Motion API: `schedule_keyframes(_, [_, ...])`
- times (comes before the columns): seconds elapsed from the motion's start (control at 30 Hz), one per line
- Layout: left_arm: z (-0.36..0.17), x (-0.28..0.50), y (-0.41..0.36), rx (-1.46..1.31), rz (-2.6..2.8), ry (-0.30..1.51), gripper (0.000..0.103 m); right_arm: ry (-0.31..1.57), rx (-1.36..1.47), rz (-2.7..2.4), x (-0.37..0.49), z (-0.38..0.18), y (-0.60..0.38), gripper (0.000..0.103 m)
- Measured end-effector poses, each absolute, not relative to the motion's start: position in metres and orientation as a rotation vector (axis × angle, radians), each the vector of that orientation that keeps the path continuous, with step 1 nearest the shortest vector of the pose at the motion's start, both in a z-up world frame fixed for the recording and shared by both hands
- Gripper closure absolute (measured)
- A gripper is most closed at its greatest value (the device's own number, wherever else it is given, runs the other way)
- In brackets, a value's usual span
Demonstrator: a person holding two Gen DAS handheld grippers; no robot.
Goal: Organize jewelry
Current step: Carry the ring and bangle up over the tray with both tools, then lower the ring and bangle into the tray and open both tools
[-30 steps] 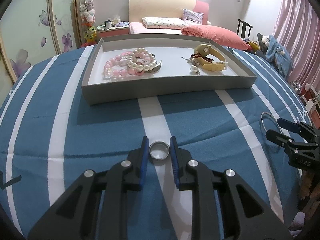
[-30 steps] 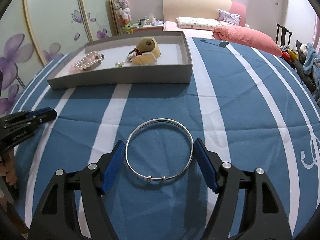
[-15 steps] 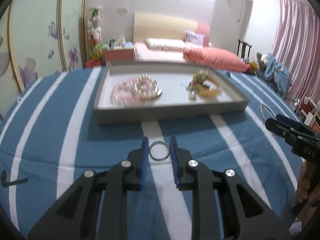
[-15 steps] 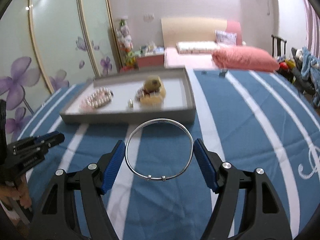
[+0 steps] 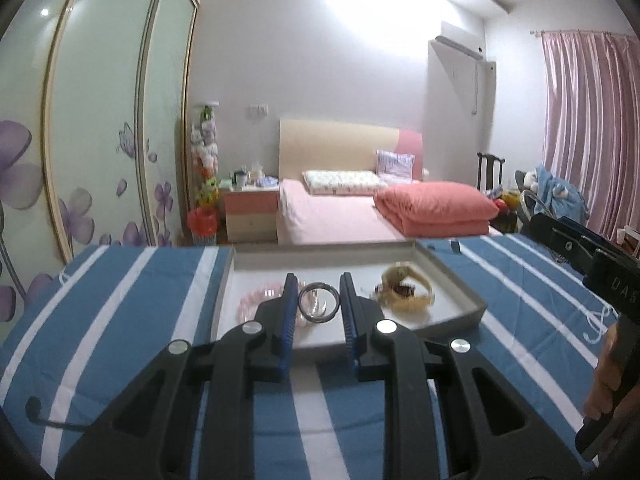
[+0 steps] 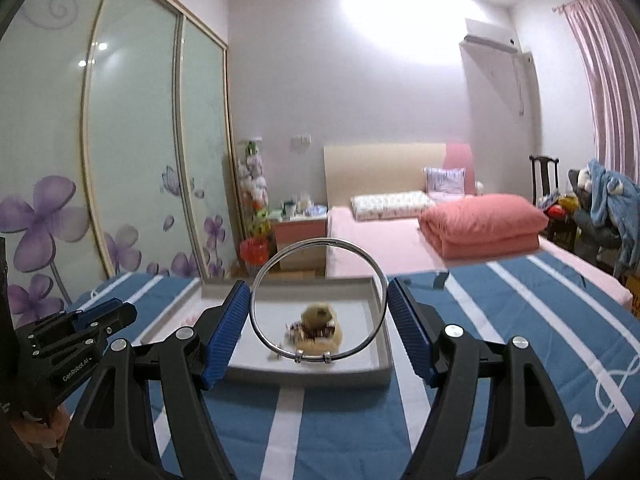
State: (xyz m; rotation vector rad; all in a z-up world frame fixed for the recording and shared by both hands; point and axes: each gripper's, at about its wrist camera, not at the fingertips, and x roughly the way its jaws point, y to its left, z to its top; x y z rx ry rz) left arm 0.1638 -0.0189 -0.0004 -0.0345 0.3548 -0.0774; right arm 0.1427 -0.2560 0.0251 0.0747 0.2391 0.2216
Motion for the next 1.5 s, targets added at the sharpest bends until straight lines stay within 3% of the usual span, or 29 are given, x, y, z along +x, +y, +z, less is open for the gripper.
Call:
schedule_keyframes(0.8, [0.007,0.213,-0.026,-0.049,-0.063,0.270,0.081,0.143,0.058,0.220,0.179,0.025,-0.241,0.032])
schedule_keyframes(1.5, [-0.020,0.274,-0.020,-0.072,-0.062,0.318,0.081,0.239,0.042,0.220,0.227,-0.008,-0.224,0.032])
